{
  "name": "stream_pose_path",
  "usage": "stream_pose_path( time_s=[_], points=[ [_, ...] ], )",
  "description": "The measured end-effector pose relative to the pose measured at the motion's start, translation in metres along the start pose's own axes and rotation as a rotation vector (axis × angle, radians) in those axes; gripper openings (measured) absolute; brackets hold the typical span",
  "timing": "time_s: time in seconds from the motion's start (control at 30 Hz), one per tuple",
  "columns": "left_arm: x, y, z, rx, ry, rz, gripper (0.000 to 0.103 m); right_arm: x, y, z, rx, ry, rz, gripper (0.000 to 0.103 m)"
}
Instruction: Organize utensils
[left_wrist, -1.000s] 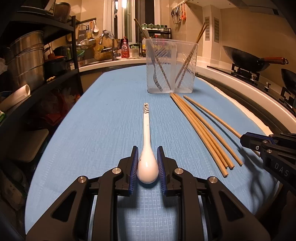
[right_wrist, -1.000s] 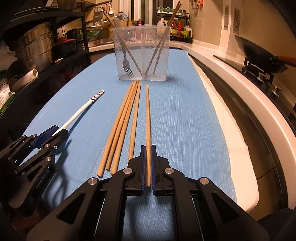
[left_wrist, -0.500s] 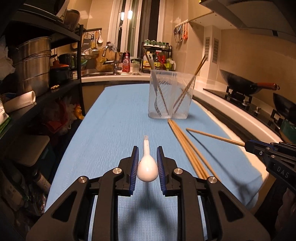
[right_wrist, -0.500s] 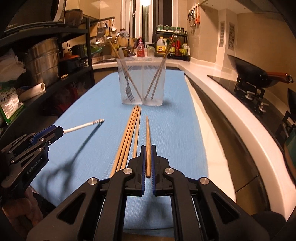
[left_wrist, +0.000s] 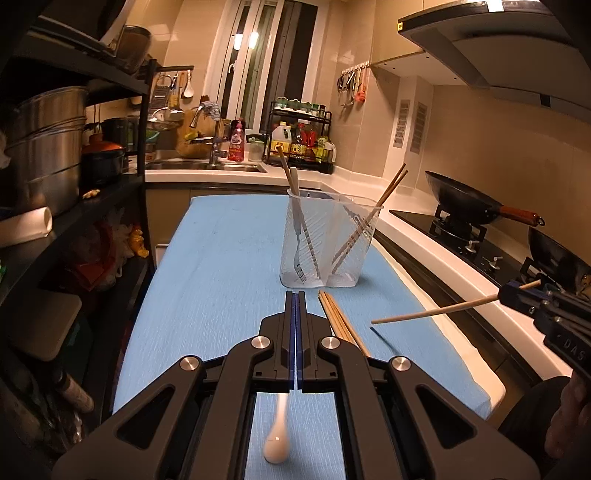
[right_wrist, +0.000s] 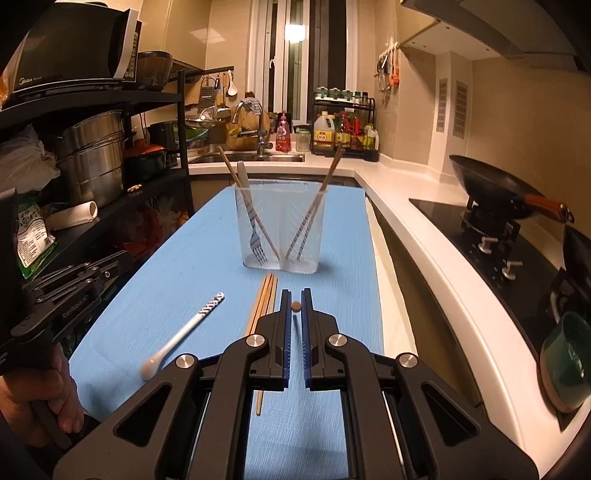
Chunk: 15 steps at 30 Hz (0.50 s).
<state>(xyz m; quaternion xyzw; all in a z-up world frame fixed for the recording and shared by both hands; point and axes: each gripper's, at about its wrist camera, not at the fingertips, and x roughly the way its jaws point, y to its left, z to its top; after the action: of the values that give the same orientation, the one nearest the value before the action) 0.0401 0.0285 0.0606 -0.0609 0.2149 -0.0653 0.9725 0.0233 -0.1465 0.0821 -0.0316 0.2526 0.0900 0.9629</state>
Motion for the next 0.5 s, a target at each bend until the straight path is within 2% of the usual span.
stream_pose_path(
  time_s=[0.13,0.2,0.4,0.5],
  points=[
    [0.011,0.01,0.008,-0.021,0.019,-0.021,0.0,0.006,-0.003,0.004,0.008,0.009,0.014,0.005],
    [0.014,0.019,0.0,-0.039,0.049,-0.01,0.0,0.009,-0.003,-0.002,0.012,0.012,0.022,0.005],
    [0.028,0.037,-0.057,-0.159,0.208,-0.023,0.002,0.024,-0.008,-0.038,0.085,0.042,0.026,0.005],
    [0.027,0.023,-0.08,-0.141,0.235,-0.049,0.004,0.024,-0.007,-0.051,0.106,0.041,0.029,0.005]
  ],
)
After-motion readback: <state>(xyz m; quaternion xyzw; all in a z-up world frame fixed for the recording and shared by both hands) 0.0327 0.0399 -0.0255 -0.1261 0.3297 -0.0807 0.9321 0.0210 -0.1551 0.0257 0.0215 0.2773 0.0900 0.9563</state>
